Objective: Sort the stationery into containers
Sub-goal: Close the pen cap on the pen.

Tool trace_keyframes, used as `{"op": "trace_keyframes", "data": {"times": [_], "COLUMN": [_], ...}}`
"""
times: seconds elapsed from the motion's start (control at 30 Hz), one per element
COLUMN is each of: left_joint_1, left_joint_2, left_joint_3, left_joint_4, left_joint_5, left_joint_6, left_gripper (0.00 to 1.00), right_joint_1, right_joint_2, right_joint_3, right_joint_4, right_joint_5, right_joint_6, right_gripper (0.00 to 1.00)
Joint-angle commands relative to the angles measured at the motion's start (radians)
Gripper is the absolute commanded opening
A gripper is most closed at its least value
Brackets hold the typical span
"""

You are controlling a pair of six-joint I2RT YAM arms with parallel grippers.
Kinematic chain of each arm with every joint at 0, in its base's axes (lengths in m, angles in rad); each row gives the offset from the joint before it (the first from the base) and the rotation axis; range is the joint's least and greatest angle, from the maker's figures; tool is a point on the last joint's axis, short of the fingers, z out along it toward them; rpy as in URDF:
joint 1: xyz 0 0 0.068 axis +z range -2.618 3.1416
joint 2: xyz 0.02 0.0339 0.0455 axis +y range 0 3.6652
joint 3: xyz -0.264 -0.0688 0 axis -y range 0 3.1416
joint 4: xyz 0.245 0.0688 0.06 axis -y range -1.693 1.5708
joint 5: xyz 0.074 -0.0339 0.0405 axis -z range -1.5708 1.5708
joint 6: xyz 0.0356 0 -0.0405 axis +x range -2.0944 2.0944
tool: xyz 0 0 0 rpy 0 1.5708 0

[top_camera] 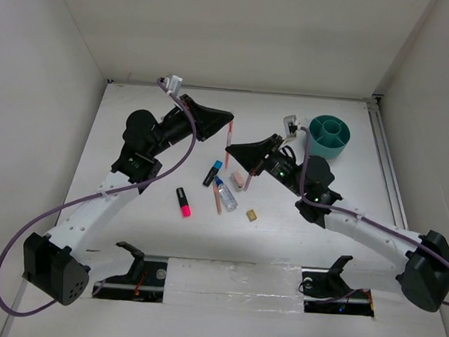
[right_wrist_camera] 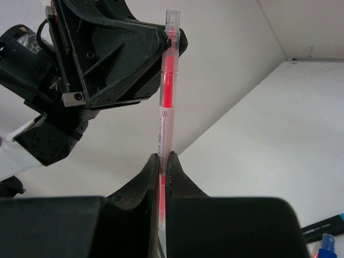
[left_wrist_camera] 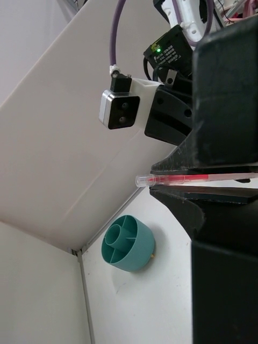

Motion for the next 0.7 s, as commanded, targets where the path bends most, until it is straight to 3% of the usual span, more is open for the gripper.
{"op": "trace_keyframes", "data": {"times": [0.0,0.67], "left_joint_1": [-0.002,-0.002], "left_joint_2": [0.035,0.053], "left_joint_3": [0.01,0.023], "left_joint_4": [-0.107,-0.153], "left_joint_5": [0.078,0.068], "left_joint_6": [0.046,0.087], "left_gripper": [0.0,0.0], "right_joint_1": [-0.055,-0.135], "right_joint_2": [-0.036,0.048], "right_joint_3": [0.142,0.35], "right_joint_4": [0.186,0.165], "right_joint_5": [-0.038,-0.17], "right_joint_6": [-0.005,0.062], "right_gripper": [0.0,0.0]}}
